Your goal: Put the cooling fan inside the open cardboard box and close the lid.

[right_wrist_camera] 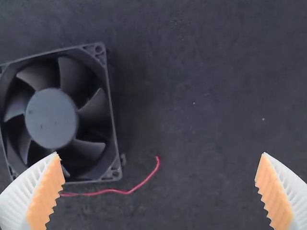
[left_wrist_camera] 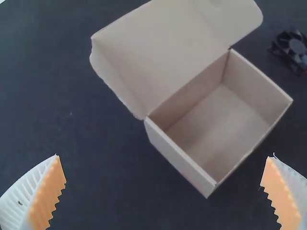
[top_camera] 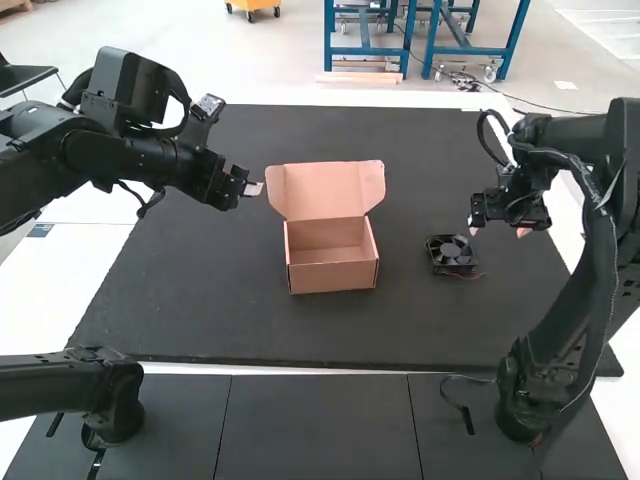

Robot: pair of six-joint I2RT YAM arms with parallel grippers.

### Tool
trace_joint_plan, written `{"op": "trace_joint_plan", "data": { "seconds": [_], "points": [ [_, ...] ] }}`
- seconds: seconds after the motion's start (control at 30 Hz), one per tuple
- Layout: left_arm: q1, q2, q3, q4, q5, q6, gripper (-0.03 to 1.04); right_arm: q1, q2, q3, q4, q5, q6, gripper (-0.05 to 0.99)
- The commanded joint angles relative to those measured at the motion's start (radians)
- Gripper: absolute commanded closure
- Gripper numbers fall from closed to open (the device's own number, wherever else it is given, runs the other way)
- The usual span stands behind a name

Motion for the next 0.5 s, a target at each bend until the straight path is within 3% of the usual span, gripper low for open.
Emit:
{"op": "trace_joint_plan", "data": {
  "seconds": [0.0,0.47],
  "points": [
    [0.009,0.004,-0.006,0.009,-0.005,0.013,0.05,-0.009,0.026,0.035,0.004,-0.012,0.015,0.03],
    [0.009,0.004,-0.003,0.017,-0.003,0.013,0.05,-0.009,0.145,0.107,0.006,-0.012,0.032,0.03]
  ]
}}
